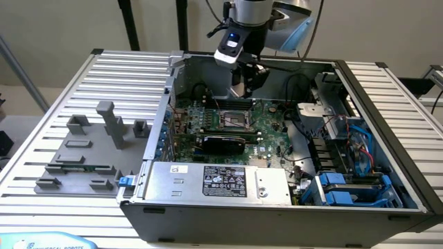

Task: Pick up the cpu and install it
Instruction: 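Place the cpu into insertion slot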

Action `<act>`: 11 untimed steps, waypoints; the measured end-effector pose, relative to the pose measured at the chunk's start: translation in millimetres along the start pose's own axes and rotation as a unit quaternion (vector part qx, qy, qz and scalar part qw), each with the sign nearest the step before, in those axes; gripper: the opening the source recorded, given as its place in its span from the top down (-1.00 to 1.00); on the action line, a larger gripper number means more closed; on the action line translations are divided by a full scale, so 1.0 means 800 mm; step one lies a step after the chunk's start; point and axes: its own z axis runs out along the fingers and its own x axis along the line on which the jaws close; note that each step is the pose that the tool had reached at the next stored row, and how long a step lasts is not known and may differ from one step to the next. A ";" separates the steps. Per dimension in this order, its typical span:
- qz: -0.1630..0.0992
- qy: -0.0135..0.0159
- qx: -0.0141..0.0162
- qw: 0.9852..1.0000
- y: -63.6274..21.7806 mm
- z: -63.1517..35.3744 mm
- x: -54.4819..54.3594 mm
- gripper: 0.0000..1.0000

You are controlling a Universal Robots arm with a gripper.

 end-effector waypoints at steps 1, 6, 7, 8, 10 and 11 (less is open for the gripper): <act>0.009 -0.001 0.000 1.000 0.000 0.001 0.000 -0.09; 0.065 -0.004 -0.001 0.998 0.000 0.006 0.000 -0.09; 0.074 -0.004 -0.001 0.997 0.000 0.006 0.000 -0.09; 0.083 -0.005 -0.001 0.997 0.000 0.007 0.000 -0.09; 0.101 -0.006 -0.001 0.995 0.000 0.008 0.000 -0.09; 0.110 -0.006 -0.002 0.994 -0.001 0.009 0.000 -0.09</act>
